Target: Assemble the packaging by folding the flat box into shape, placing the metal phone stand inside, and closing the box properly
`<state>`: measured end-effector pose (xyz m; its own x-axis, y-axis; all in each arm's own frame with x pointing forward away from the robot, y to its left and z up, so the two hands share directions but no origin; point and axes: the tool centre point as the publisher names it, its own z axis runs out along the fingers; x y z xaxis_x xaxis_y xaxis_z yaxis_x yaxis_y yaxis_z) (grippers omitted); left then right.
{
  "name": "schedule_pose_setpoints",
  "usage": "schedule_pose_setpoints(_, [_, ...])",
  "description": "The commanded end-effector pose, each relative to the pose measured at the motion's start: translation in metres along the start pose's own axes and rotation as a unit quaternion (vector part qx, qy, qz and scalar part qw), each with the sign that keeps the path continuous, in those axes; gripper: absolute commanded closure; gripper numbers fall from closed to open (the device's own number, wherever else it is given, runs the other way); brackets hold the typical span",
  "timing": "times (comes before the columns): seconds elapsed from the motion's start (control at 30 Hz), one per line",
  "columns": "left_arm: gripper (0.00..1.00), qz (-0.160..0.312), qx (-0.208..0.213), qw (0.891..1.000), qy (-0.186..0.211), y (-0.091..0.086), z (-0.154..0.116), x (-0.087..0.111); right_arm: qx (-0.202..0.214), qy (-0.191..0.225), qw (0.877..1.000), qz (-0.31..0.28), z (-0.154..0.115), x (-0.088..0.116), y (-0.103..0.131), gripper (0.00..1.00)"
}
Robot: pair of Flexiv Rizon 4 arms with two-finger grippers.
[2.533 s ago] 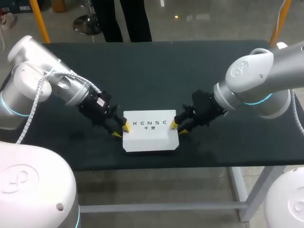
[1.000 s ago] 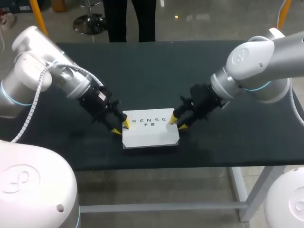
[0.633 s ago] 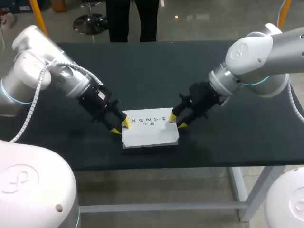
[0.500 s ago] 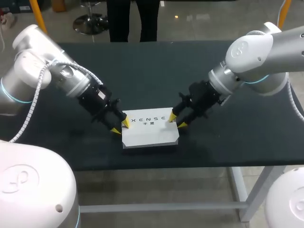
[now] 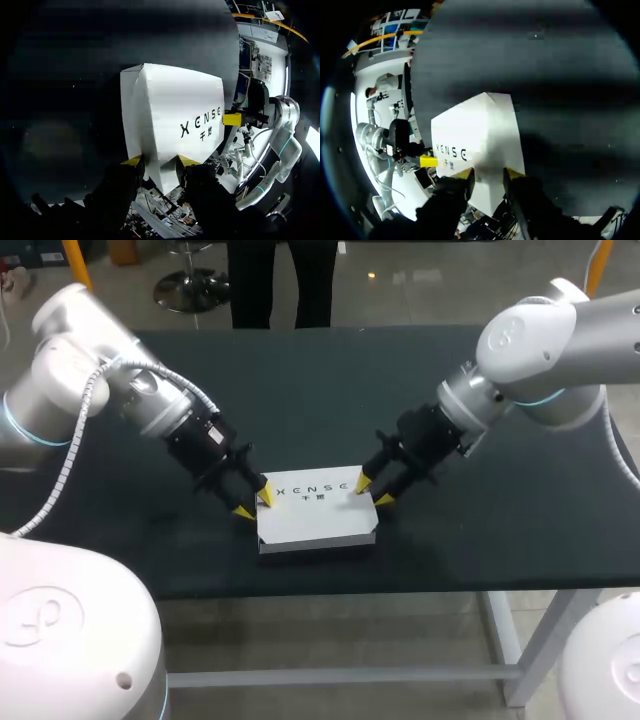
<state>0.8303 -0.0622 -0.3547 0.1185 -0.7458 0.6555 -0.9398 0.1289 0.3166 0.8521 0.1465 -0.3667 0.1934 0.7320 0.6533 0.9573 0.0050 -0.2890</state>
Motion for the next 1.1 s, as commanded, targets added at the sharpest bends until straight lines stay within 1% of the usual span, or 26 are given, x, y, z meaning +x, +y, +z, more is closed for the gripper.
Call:
schedule_pose_setpoints(0.03, [0.56, -0.003, -0.012, 1.000, -0.002, -0.007, 0.000, 0.003, 0.010, -0.001, 1.000, 0.003, 0.000, 0.005, 0.004, 0.58])
schedule_pose_setpoints(0.4, [0.56, -0.011, -0.027, 1.000, -0.001, -0.008, -0.003, 0.006, 0.027, -0.003, 1.000, 0.014, -0.001, 0.009, 0.004, 0.59])
schedule_pose_setpoints(0.5, [0.58, -0.014, -0.030, 0.999, 0.001, -0.008, -0.003, 0.007, 0.031, -0.003, 0.999, 0.017, -0.001, 0.010, 0.005, 0.59])
schedule_pose_setpoints(0.73, [0.56, -0.023, -0.036, 0.999, 0.004, -0.008, -0.006, 0.010, 0.037, 0.002, 0.999, 0.026, -0.002, 0.011, 0.006, 0.60])
schedule_pose_setpoints(0.97, [0.56, -0.050, -0.023, 0.998, 0.000, -0.009, -0.007, 0.013, 0.046, 0.004, 0.998, 0.041, -0.003, 0.011, 0.008, 0.60])
schedule_pose_setpoints(1.1, [0.57, -0.056, -0.018, 0.998, 0.001, -0.011, -0.007, 0.014, 0.047, 0.004, 0.998, 0.045, -0.005, 0.012, 0.008, 0.62])
